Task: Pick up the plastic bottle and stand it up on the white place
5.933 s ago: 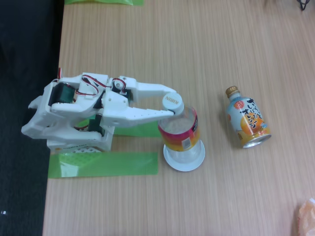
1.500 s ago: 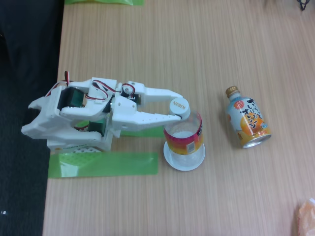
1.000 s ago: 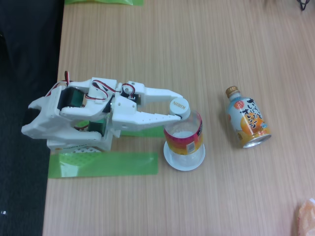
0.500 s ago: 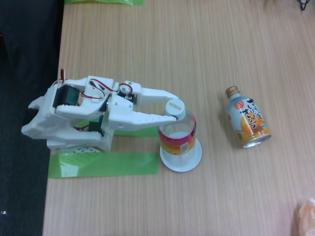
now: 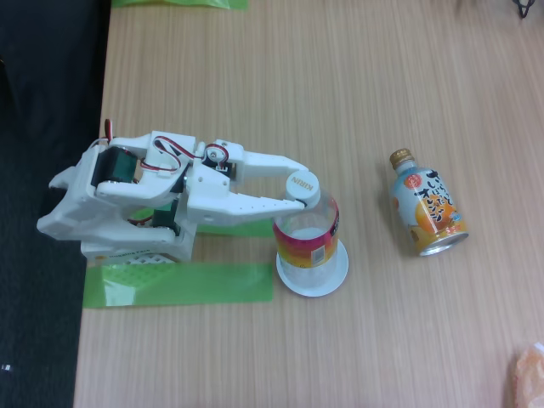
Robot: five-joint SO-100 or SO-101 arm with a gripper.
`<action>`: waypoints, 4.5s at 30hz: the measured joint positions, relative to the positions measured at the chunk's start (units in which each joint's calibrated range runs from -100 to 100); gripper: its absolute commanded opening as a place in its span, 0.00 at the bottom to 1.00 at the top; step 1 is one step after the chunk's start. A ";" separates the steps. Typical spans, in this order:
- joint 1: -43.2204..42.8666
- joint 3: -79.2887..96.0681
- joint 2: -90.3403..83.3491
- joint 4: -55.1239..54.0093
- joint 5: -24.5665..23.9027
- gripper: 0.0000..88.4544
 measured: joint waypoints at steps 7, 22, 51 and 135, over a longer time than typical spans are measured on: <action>-2.99 0.00 0.00 0.00 0.05 0.16; -4.63 0.00 0.00 0.00 0.05 0.21; -0.15 0.00 -0.08 0.42 -0.21 0.21; -0.90 25.31 -0.25 -107.14 -40.06 0.40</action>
